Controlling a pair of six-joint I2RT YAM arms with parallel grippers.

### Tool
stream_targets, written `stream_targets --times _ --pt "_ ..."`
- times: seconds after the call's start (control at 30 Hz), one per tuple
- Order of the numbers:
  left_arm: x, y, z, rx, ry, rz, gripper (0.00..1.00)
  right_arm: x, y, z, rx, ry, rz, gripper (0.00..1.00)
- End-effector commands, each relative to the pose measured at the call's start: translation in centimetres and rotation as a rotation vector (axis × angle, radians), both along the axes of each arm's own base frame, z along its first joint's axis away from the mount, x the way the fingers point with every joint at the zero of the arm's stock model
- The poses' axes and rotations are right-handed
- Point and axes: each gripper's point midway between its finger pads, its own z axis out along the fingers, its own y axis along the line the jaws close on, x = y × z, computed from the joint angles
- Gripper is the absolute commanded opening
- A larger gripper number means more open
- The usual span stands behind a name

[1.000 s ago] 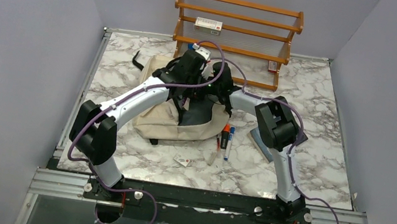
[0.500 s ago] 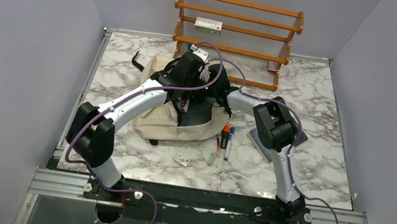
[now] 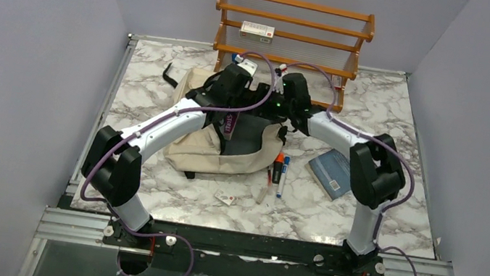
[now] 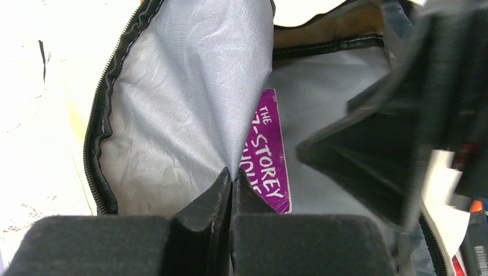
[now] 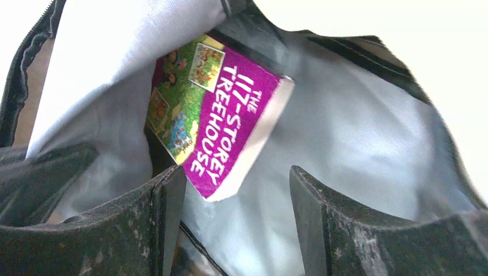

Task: Pack the student bag
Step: Place the book in the student bag, then pick up the book from the center of the board.

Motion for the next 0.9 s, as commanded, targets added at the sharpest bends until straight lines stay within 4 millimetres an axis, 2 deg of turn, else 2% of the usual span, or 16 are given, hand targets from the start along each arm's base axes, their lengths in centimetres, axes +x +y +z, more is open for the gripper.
stream_targets --times 0.0,0.17,0.3,0.47,0.53,0.6,0.67,0.87 --pt "0.8 -0.2 2.0 -0.048 -0.071 0.026 0.00 0.0 -4.0 1.6 -0.092 -0.081 -0.104 0.70" --pt "1.0 -0.6 1.4 -0.066 -0.053 0.027 0.00 -0.8 -8.3 4.3 -0.156 -0.182 -0.211 0.71" --pt "1.1 -1.0 1.5 -0.097 -0.045 0.029 0.02 -2.0 -13.0 5.4 -0.237 -0.224 -0.345 0.71" --pt "0.8 -1.4 2.4 -0.138 -0.053 0.015 0.40 -4.0 -19.4 6.0 -0.306 -0.247 -0.521 0.71" --pt "0.7 -1.3 3.2 -0.156 -0.072 0.020 0.49 -4.5 -21.8 6.1 -0.322 -0.253 -0.587 0.71" --pt "0.7 -1.2 4.0 -0.174 -0.097 0.030 0.53 -5.0 -23.9 6.2 -0.336 -0.264 -0.657 0.75" --pt "0.9 -1.1 5.2 -0.195 -0.128 0.038 0.55 -5.3 -25.3 5.6 -0.337 -0.241 -0.712 0.78" --pt "2.4 -2.0 7.4 -0.295 -0.184 0.101 0.54 -6.2 -27.5 3.2 -0.349 -0.126 -0.781 0.82"
